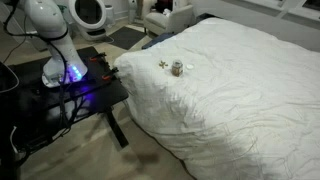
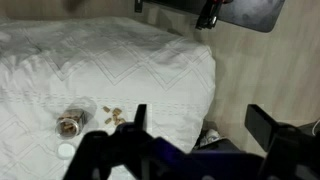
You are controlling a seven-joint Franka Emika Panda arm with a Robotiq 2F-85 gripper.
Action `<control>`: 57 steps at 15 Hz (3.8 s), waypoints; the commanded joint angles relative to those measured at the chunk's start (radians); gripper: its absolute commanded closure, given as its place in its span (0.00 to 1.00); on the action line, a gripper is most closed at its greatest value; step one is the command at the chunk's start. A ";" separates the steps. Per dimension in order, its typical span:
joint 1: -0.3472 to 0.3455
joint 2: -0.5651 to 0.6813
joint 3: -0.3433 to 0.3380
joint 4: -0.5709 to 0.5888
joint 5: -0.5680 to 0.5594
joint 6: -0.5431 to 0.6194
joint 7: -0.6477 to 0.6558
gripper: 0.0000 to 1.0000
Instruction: Take the objects from the bed and put them in the bottle
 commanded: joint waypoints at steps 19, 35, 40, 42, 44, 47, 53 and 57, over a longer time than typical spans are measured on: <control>-0.011 0.327 0.004 0.090 0.052 0.328 0.033 0.00; -0.102 0.683 0.010 0.153 -0.045 0.653 0.039 0.00; -0.115 0.796 0.016 0.195 -0.032 0.757 0.046 0.00; -0.117 0.841 0.019 0.213 -0.038 0.793 0.058 0.00; -0.118 0.889 0.024 0.237 -0.026 0.812 0.062 0.00; -0.126 0.962 0.035 0.271 0.001 0.837 0.065 0.00; -0.134 1.087 0.047 0.342 -0.014 0.840 0.102 0.00; -0.148 1.150 0.078 0.372 0.006 0.824 0.090 0.00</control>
